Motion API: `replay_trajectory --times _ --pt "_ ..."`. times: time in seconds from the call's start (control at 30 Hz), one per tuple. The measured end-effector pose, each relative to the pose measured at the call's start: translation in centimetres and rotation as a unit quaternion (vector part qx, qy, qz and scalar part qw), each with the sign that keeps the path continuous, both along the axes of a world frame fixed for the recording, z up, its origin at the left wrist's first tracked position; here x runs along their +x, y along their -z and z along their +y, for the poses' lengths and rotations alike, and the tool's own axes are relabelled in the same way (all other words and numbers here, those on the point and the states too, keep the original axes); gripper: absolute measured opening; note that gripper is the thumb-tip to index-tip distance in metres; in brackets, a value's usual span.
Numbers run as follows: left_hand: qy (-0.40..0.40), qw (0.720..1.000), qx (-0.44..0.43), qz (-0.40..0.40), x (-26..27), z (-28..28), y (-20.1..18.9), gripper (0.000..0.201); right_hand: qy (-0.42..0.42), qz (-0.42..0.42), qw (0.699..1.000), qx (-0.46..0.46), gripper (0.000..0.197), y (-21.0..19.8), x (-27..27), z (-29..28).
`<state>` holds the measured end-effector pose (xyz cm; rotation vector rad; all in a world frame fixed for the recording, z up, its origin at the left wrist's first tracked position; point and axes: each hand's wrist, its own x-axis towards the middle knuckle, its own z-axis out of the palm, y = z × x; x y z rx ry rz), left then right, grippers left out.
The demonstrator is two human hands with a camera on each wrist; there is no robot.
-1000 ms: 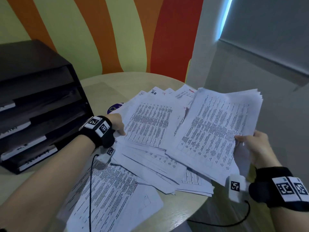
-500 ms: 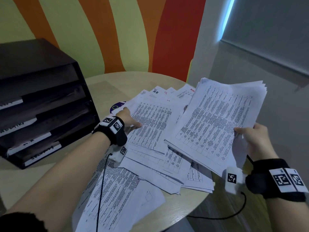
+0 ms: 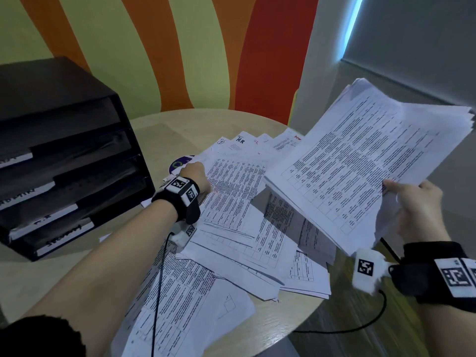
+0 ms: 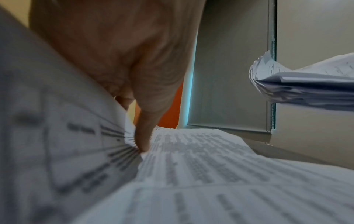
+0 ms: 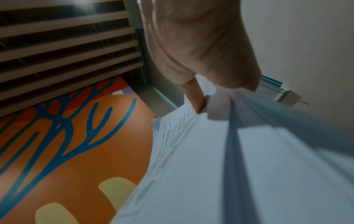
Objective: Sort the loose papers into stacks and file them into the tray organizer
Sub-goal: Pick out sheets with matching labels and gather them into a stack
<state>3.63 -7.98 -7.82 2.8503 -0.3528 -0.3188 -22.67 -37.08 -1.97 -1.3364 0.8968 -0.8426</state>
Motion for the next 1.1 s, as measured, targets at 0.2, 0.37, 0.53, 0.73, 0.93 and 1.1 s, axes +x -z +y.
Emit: replay_trajectory --times 0.2,0.37,0.53,0.73,0.93,1.1 --pt "-0.003 0.994 -0.107 0.001 0.1 0.7 0.5 0.043 -0.036 0.004 0.999 -0.012 0.036 0.6 0.0 0.4" --pt "-0.104 0.917 -0.383 0.034 0.7 2.1 -0.4 0.016 -0.063 0.042 0.997 -0.006 0.037 1.8 0.3 0.2" --pt "-0.098 0.874 -0.476 -0.029 -0.2 3.0 -2.1 0.025 -0.086 0.066 0.994 -0.007 0.036 2.5 0.9 0.7" --pt "-0.141 0.754 -0.633 -0.105 -0.3 4.6 -6.7 0.023 -0.105 0.082 0.991 -0.014 0.036 3.1 1.9 1.5" --pt "-0.068 0.749 -0.659 -0.011 -2.4 3.7 -9.4 0.021 -0.144 0.066 0.987 -0.009 0.029 2.6 3.2 2.7" --pt "-0.009 0.862 -0.504 0.050 -5.1 0.6 -6.2 0.013 -0.206 0.071 0.976 -0.021 0.019 1.8 4.2 4.8"
